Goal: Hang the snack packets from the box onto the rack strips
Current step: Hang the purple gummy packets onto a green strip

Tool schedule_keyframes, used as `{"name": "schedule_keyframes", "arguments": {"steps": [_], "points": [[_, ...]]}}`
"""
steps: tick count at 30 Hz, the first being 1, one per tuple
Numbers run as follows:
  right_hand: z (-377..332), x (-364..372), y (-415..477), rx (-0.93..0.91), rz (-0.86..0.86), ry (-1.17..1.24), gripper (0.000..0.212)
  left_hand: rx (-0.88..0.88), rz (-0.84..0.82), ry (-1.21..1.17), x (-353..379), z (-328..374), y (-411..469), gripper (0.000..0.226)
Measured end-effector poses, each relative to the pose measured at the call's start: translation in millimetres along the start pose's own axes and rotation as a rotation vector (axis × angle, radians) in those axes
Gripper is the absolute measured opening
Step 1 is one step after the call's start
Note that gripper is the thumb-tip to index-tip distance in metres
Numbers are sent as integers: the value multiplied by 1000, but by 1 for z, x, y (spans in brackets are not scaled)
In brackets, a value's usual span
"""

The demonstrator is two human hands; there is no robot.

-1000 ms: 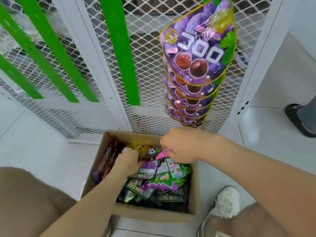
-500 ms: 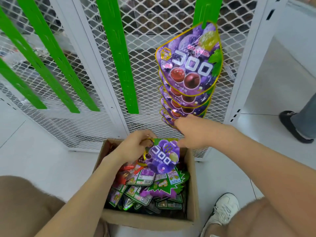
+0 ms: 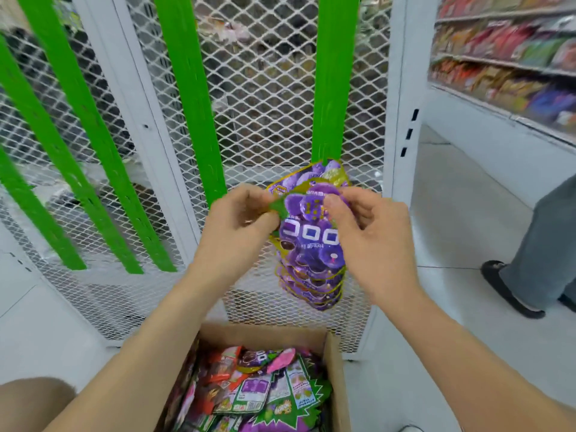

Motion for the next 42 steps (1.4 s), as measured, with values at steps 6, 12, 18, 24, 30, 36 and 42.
{"name": "schedule_keyframes", "arguments": {"steps": [6, 12, 18, 24, 30, 36, 42], "points": [[-29, -39, 50, -56, 286, 88, 9, 167, -17, 13, 22, 79, 58, 47], [-48, -43, 75, -106, 383, -40, 7, 88, -26, -59, 41, 91, 86, 26], [-56, -40, 79, -119, 450, -129, 14, 22, -96, -48, 49, 87, 94, 29], [-70, -46, 67, -173, 568, -192, 13, -19, -159, -49, 50, 86, 92, 29], [-75, -43, 59, -227, 555, -239, 13, -56, -145, -58, 49, 84, 92, 30], [-70, -41, 51, -248, 565, -214, 14, -84, -120, -74, 47, 79, 94, 31], [-73, -48, 50, -261, 600, -131, 18, -106, -67, -75, 41, 74, 96, 51]]}}
Point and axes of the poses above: each hand's wrist, its own y-axis towards the middle knuckle, its own x-axis out of the palm, z = x × y, the point moved 9 cm from there along y, towards the middle knuckle, and after that the axes turned 4 degrees about x, right-handed, at the moved point
